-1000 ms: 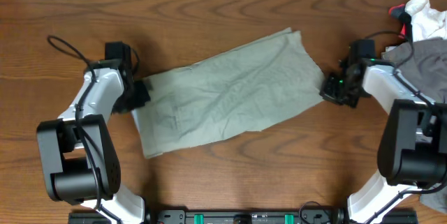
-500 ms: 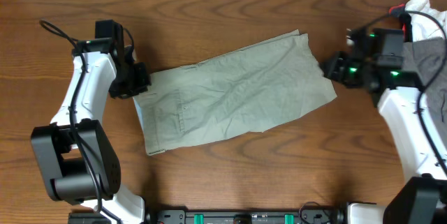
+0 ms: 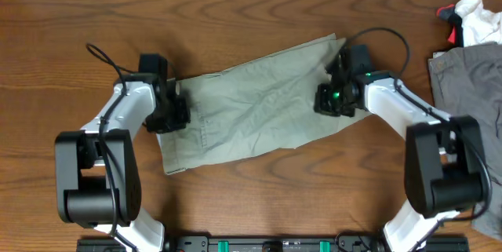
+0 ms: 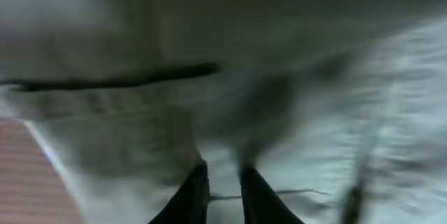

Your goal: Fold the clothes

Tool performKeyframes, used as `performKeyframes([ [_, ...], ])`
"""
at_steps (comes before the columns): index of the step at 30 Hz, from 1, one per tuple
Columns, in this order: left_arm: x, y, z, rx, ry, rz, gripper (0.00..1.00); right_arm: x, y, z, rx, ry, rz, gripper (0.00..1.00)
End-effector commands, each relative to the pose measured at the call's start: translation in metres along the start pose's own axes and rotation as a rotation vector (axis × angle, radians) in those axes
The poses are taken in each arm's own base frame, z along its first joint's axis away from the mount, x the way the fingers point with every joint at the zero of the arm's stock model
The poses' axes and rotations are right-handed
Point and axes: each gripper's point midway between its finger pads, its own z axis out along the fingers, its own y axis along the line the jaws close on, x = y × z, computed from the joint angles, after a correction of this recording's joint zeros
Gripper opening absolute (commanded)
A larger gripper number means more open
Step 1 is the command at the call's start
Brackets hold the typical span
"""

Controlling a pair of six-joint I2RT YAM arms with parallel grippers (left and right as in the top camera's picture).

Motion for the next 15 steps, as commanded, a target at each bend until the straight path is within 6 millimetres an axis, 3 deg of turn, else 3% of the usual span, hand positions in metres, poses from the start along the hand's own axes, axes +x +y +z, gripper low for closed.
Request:
performKeyframes([
  [1,-0.004,0.022,0.003,-0.119,-0.024,0.013,0.19,-0.002,-0.052,-0.002,0.242,-0.033,0.101,0.01],
  [3,-0.011,0.026,0.002,-0.142,-0.056,0.015,0.2,0.004,-0.083,-0.012,0.395,-0.034,0.172,0.01],
  [6,-0.02,0.03,0.0,-0.173,-0.09,0.015,0.2,0.018,-0.11,-0.026,0.52,-0.005,0.24,0.01],
  [12,-0.048,0.026,-0.019,-0.175,-0.166,0.054,0.23,0.043,-0.121,-0.037,0.554,0.095,0.304,0.01],
  [15,-0.068,0.019,-0.041,-0.168,-0.213,0.062,0.24,0.044,-0.113,-0.043,0.502,0.101,0.307,0.01],
])
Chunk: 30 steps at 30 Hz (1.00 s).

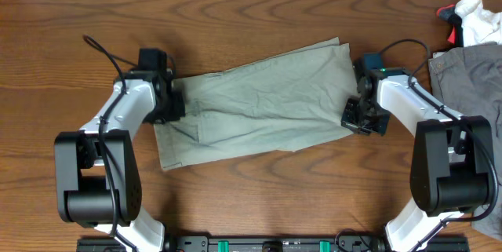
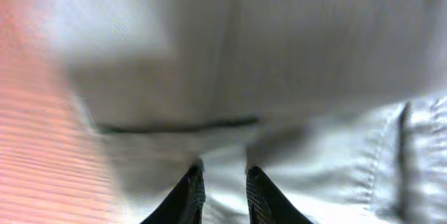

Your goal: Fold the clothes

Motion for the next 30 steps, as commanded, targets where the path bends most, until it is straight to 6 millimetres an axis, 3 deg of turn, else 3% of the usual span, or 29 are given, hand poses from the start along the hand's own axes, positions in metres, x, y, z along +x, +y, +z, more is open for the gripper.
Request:
performKeyframes([
  [1,-0.038,0.007,-0.026,-0.041,-0.089,0.015,0.24,0.0,-0.007,-0.006,-0.002,-0.02,0.011,0.01],
  [4,-0.051,0.005,-0.05,-0.039,-0.102,0.017,0.26,-0.006,0.019,-0.034,-0.171,-0.089,-0.103,0.01],
  [7,-0.047,0.0,-0.071,-0.011,-0.053,0.005,0.3,-0.011,0.05,-0.079,-0.375,-0.206,-0.235,0.01],
  [11,-0.02,-0.041,-0.079,0.222,0.072,-0.013,0.29,-0.021,0.076,-0.132,-0.565,-0.366,-0.296,0.01],
  [14,0.003,-0.075,-0.074,0.359,0.15,0.013,0.24,-0.029,0.096,-0.149,-0.656,-0.436,-0.341,0.01],
  [18,0.038,-0.101,-0.055,0.362,0.219,0.109,0.19,-0.035,0.123,-0.142,-0.711,-0.446,-0.394,0.01],
  [24,0.078,-0.132,-0.026,0.361,0.251,0.237,0.19,-0.027,0.157,-0.085,-0.749,-0.298,-0.443,0.01],
  [30,0.108,-0.122,-0.003,0.276,0.294,0.283,0.19,-0.032,0.182,-0.044,-0.846,-0.223,-0.428,0.01],
])
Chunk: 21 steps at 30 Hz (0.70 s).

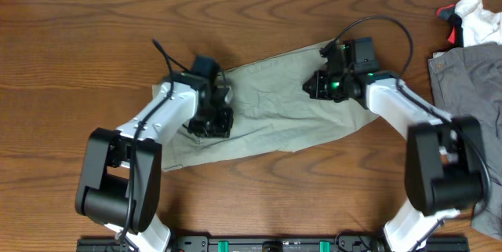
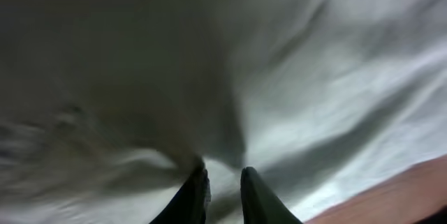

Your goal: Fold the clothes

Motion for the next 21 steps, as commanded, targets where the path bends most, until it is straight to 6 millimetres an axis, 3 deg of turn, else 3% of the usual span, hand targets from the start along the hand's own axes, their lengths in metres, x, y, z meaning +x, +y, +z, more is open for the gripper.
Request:
performKeyframes([
  [1,0.018,0.011,0.011,-0.045,0.05,-0.009,0.19,0.004,-0.004,0.023,-0.058,0.019,0.068,0.01],
  [6,0.03,0.018,0.016,-0.071,0.084,-0.03,0.19,-0.017,-0.054,0.043,0.037,-0.089,0.234,0.02],
  [12,0.039,0.029,0.014,-0.137,0.116,-0.039,0.19,-0.035,-0.114,0.028,0.129,-0.194,0.372,0.02],
  [16,0.04,0.036,0.012,-0.166,0.12,-0.046,0.19,-0.047,-0.128,0.004,0.061,-0.224,0.421,0.05],
  [21,0.035,0.044,0.003,-0.16,0.111,-0.088,0.19,-0.053,-0.124,-0.027,-0.116,-0.216,0.435,0.08],
])
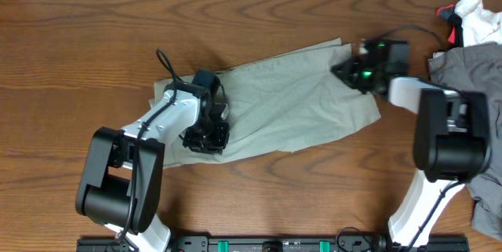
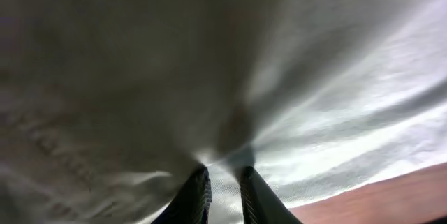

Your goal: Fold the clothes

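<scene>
A pale olive garment (image 1: pixel 290 103) lies slantwise across the middle of the wooden table (image 1: pixel 251 16). My left gripper (image 1: pixel 205 137) sits low on the garment's left part, near its front edge. In the left wrist view the left gripper (image 2: pixel 222 190) is shut on a pinch of the fabric (image 2: pixel 335 77), which rises bunched in front of the dark fingers (image 2: pixel 198 195). My right gripper (image 1: pixel 343 70) is at the garment's far right corner. Whether it is open or shut there does not show from overhead.
A grey garment (image 1: pixel 471 71) lies at the right edge of the table. A white cloth (image 1: pixel 474 12) with a red and black item (image 1: pixel 449 15) sits in the far right corner. The arm bases (image 1: pixel 251 244) line the front edge.
My left gripper has shifted slightly toward the front edge, still shut on the fabric. My right gripper has moved right, from over the garment to its far right corner, and the right part lies flatter.
First the grippers stood at the garment's two ends with the cloth wrinkled. Then they were further apart and the cloth lay stretched flat. After that both were further in over the garment, which was bunched. Now the right one is back at the right corner.
</scene>
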Tool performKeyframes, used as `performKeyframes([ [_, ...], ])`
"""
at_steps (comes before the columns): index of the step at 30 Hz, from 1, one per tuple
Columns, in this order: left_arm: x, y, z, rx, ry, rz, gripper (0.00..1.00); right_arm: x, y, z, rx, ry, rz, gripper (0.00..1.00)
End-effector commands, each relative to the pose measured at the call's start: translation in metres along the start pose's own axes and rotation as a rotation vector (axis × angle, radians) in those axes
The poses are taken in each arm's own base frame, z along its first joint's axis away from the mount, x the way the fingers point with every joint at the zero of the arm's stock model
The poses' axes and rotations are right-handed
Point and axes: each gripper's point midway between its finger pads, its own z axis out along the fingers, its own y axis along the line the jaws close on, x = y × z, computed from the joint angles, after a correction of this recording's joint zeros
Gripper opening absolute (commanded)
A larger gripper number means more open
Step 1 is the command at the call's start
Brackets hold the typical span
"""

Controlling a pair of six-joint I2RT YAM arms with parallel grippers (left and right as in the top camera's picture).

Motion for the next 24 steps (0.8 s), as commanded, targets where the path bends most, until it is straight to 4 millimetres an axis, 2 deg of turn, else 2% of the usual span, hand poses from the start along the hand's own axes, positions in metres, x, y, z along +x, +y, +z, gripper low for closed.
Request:
performKeyframes([
  [1,-0.001,0.023,-0.009,-0.065,0.002,-0.068,0.22,0.0,-0.005,-0.017,-0.095,0.046,0.038,0.08],
  [5,-0.003,0.03,-0.041,-0.055,-0.004,-0.154,0.29,-0.001,0.009,-0.044,-0.134,0.058,-0.01,0.16],
  [9,-0.009,0.041,-0.078,-0.035,-0.091,-0.208,0.34,-0.001,0.034,-0.08,-0.108,0.036,-0.15,0.23],
  [11,-0.013,0.052,-0.095,-0.024,-0.158,-0.244,0.45,-0.001,0.047,-0.099,-0.071,0.01,-0.205,0.27],
  [13,-0.015,0.067,-0.107,-0.015,-0.21,-0.296,0.66,0.0,0.059,-0.12,-0.033,-0.018,-0.239,0.35],
  [15,-0.013,0.084,-0.111,-0.009,-0.225,-0.357,0.75,0.004,0.068,-0.138,-0.003,-0.037,-0.245,0.43],
  [18,-0.008,0.111,-0.105,0.013,-0.206,-0.459,0.78,0.016,0.083,-0.164,0.015,-0.047,-0.27,0.49],
  [24,-0.015,0.12,-0.082,0.144,-0.169,-0.533,0.79,0.036,0.093,-0.183,0.025,-0.021,-0.269,0.48],
])
